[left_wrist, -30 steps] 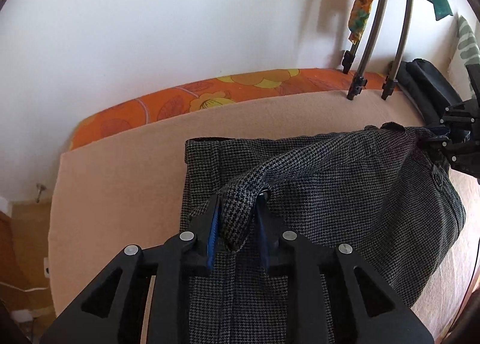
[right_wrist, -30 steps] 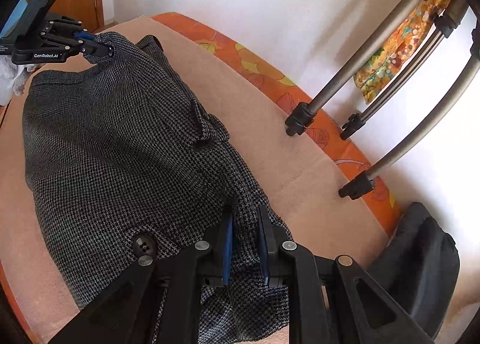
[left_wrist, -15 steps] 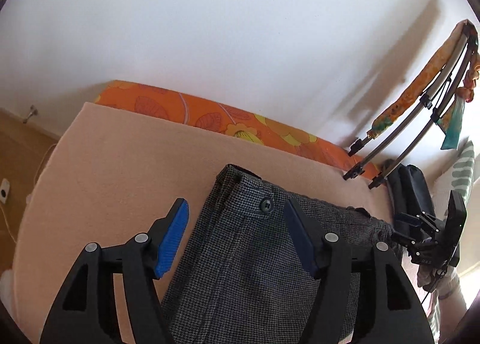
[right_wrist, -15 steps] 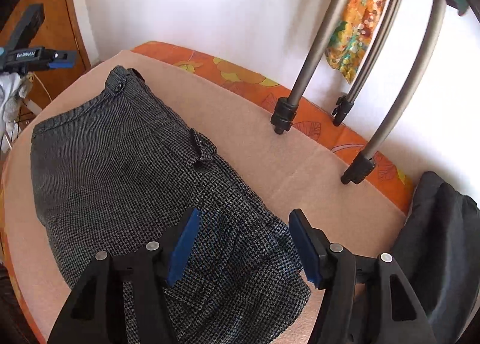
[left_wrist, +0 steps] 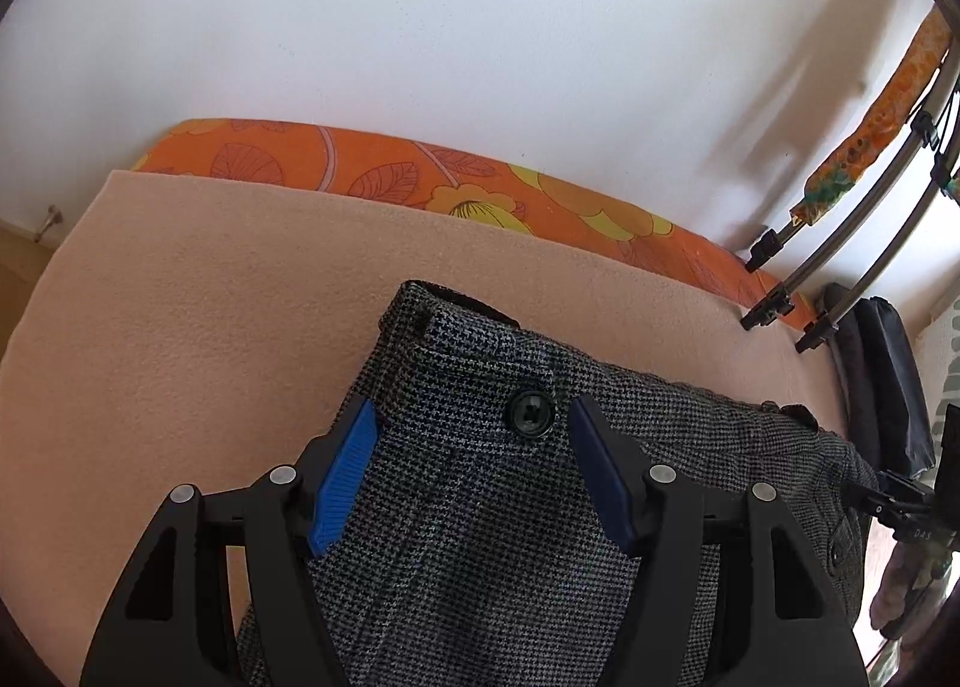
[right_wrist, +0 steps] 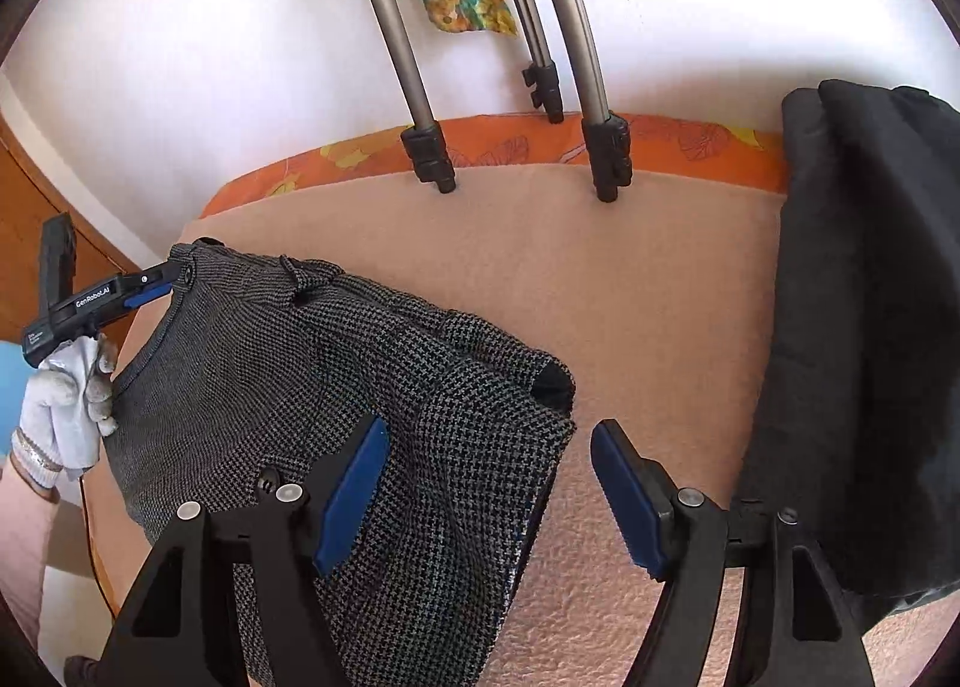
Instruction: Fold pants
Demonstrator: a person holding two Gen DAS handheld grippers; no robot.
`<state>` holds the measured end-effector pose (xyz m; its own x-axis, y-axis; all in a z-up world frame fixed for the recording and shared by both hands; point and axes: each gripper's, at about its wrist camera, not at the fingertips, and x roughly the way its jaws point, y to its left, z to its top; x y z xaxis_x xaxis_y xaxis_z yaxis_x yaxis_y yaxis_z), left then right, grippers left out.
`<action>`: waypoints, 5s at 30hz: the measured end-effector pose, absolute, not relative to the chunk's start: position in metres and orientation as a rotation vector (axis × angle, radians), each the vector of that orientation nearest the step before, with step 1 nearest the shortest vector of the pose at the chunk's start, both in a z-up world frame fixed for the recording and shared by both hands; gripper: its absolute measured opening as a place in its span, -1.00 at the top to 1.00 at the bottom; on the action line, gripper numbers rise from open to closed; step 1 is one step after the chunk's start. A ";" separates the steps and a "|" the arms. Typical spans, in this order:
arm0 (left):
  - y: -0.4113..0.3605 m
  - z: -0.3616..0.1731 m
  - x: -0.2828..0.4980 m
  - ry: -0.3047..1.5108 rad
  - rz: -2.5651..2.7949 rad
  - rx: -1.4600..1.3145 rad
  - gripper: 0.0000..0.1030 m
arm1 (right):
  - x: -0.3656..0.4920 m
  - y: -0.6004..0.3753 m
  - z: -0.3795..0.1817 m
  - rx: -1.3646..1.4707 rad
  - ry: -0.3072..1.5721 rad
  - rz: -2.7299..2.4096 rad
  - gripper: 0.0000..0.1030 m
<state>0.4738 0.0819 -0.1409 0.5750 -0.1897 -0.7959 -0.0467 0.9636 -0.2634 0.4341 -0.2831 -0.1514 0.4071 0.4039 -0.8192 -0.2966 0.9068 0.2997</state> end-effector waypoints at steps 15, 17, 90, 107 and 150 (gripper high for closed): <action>0.075 -0.130 0.485 0.913 -0.033 -0.169 -0.05 | 0.436 -0.234 -0.131 -0.156 0.970 0.398 0.64; 0.087 -0.119 0.476 0.885 -0.052 -0.195 -0.08 | 0.434 -0.234 -0.133 -0.211 0.963 0.354 0.22; 0.131 -0.107 0.340 0.972 -0.293 -0.301 0.69 | 0.299 -0.076 -0.094 -0.417 0.996 0.971 0.97; 0.155 -0.115 0.313 0.915 -0.253 -0.378 0.61 | 0.273 -0.019 -0.114 -0.426 0.923 0.994 0.54; -0.017 -0.121 0.351 0.946 -0.509 -0.002 0.61 | 0.271 -0.280 -0.185 0.863 0.958 0.257 -0.41</action>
